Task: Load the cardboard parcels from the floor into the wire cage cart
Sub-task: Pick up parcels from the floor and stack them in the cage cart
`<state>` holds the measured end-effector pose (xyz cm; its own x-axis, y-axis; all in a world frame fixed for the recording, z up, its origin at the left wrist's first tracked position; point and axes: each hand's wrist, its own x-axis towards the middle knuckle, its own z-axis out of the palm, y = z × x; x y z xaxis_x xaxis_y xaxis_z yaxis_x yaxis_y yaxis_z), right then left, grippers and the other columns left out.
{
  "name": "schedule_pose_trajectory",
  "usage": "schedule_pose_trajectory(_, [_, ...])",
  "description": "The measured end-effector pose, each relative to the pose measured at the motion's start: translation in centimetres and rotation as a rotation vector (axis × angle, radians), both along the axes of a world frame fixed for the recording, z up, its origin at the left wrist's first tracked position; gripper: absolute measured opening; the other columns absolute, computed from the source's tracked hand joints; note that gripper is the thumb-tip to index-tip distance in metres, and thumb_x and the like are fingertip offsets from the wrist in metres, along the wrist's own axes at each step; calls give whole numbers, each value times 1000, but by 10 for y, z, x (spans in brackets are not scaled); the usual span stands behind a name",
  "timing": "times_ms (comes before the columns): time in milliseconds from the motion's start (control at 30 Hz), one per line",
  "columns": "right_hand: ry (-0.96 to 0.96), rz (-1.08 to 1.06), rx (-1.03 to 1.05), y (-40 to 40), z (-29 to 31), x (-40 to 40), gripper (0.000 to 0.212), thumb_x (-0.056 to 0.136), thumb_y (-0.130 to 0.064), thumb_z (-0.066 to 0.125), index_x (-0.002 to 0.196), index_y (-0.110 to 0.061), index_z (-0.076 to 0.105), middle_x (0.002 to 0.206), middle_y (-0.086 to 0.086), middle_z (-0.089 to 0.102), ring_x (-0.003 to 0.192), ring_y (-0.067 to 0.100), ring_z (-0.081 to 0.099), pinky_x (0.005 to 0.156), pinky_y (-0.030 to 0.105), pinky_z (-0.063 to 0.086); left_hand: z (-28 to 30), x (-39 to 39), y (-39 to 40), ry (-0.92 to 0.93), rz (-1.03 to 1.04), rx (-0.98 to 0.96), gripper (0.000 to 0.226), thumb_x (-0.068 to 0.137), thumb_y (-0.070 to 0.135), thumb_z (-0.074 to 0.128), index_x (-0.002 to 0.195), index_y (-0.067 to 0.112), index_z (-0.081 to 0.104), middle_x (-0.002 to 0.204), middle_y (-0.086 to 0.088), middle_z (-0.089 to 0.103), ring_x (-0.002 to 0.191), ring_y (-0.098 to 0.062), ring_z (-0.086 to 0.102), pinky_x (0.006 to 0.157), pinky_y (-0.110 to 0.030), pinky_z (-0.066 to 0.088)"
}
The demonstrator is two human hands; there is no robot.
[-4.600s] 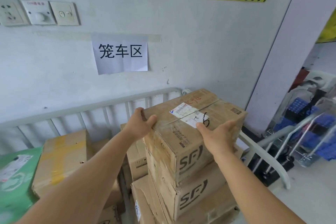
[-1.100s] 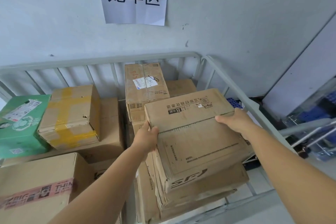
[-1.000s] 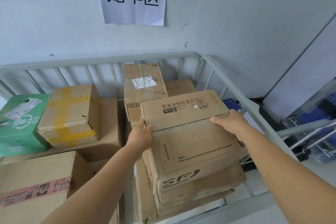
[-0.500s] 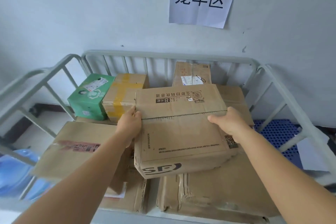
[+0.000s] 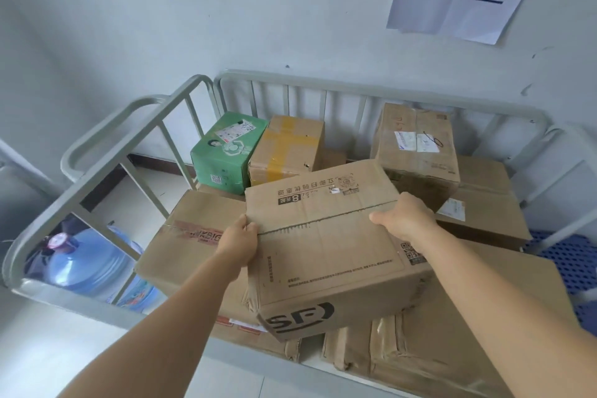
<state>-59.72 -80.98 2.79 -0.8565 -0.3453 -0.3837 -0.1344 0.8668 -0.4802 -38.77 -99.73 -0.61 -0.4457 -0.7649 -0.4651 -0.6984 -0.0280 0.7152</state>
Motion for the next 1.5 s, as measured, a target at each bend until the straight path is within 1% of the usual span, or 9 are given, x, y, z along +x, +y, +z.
schedule_pose_trajectory(100, [-12,-31,22,-7,-7,1,62,72,-48,69,122,-14,57,118,10,61,110,35,55,94,52,48,-2,-4,-10,7,-38,-3,29,99,26,34,117,17,56,108,-9,61,85,-22,51,68,-31,40])
schedule_pose_trajectory(367, [17,-39,75,-12,-6,-13,52,78,-46,72,116,-12,61,111,11,64,103,34,58,91,50,51,-7,-23,-25,17,-118,36,24,101,25,33,111,15,53,100,-7,59,81,-19,52,64,-30,40])
schedule_pose_trajectory(500, [44,-6,93,-17,4,-23,41,79,-43,73,104,-13,63,106,10,65,101,34,58,94,47,49,-11,-31,-25,32,-87,51,28,101,27,35,123,17,50,104,-6,58,88,-23,55,65,-30,43])
schedule_pose_trajectory(667, [82,28,163,-28,25,-41,47,70,-45,75,100,-11,63,101,11,64,98,36,58,91,46,50,-20,-32,-7,35,-25,175,21,101,25,34,111,21,52,88,-3,55,80,-20,55,62,-30,49])
schedule_pose_trajectory(967, [-12,145,155,-62,-12,-21,40,76,-40,71,101,-13,56,104,8,61,102,33,56,91,45,50,-46,5,-15,-30,159,217,25,100,24,38,112,9,55,86,-10,54,70,-23,54,55,-31,49])
schedule_pose_trajectory(1100, [-62,183,44,-78,-30,-11,32,80,-36,69,102,-15,59,101,5,62,96,29,58,79,37,51,-45,18,-32,-55,218,92,24,99,21,39,107,5,56,84,-12,53,62,-23,49,46,-26,39])
schedule_pose_trajectory(1200, [-103,198,2,-80,-37,-10,27,84,-32,69,103,-15,59,101,5,63,91,25,59,68,31,45,-44,20,-36,-57,246,98,22,97,21,43,112,10,54,100,-15,59,75,-27,58,57,-37,56])
schedule_pose_trajectory(1300, [-110,248,27,-80,-39,-19,31,85,-29,68,109,-14,58,105,7,62,92,24,58,66,31,42,-44,19,-22,-70,250,173,46,93,19,48,138,21,35,112,-10,55,92,-34,61,73,-51,59])
schedule_pose_trajectory(1500, [-163,433,77,-100,-47,-33,49,85,-24,68,131,-18,51,115,5,59,98,23,55,72,31,41,-49,24,18,-85,390,381,101,83,3,54,149,33,-16,99,-13,52,80,-34,63,68,-51,60])
